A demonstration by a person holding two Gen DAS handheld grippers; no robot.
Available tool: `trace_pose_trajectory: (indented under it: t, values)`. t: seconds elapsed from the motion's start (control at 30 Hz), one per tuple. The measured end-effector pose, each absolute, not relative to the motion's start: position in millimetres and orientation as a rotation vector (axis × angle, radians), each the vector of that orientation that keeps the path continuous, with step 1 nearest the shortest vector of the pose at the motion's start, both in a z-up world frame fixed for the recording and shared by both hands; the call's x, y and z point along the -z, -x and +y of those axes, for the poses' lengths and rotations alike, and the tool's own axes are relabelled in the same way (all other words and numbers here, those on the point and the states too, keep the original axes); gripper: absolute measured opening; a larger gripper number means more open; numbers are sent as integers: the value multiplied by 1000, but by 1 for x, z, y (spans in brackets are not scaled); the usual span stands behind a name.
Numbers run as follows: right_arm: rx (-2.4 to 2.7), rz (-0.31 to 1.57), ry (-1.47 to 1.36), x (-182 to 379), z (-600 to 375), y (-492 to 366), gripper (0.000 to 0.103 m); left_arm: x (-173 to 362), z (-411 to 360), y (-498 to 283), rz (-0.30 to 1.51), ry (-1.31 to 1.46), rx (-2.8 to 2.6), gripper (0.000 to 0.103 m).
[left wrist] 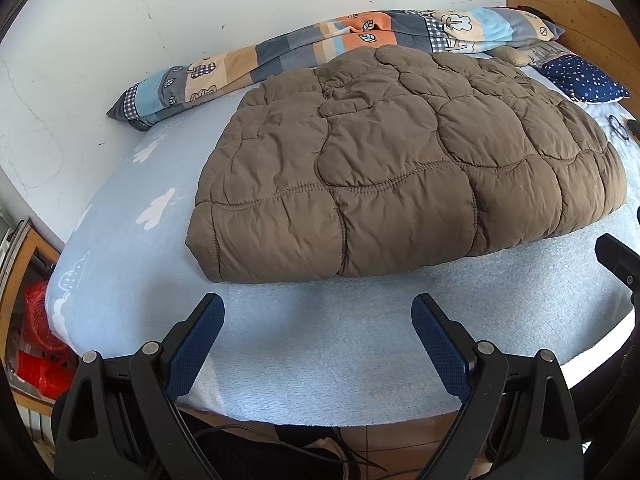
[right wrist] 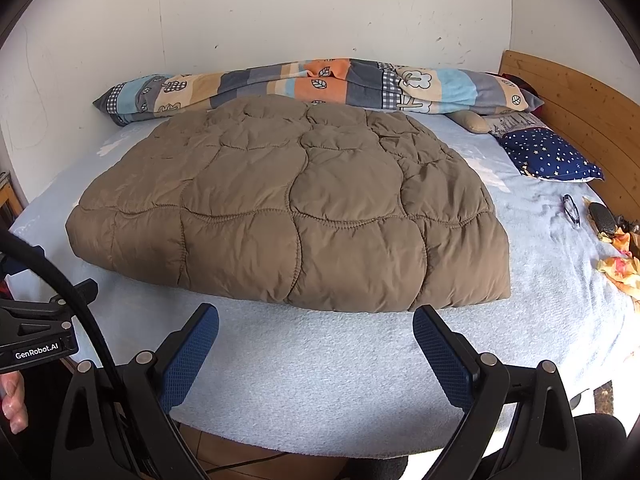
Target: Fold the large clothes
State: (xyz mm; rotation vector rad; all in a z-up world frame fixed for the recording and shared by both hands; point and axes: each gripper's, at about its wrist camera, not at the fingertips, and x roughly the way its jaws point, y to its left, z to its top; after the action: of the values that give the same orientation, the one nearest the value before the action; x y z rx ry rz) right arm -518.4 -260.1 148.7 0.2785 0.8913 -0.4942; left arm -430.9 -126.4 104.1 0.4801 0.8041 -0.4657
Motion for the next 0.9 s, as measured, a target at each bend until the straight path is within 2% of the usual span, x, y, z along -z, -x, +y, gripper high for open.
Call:
trace_pose_trajectory:
  t: [0.4, 0.67, 0.9]
  values:
    - [515, 879, -261, -153, -259, 520, 100, -106, -126, 432, 807, -465, 485, 94]
    - [520, 788, -221, -175, -252, 528, 101, -111, -124, 434, 804, -439, 510, 94]
    - [521, 804, -225, -172, -253, 526, 101, -112, -123, 433, 806, -430, 508, 94]
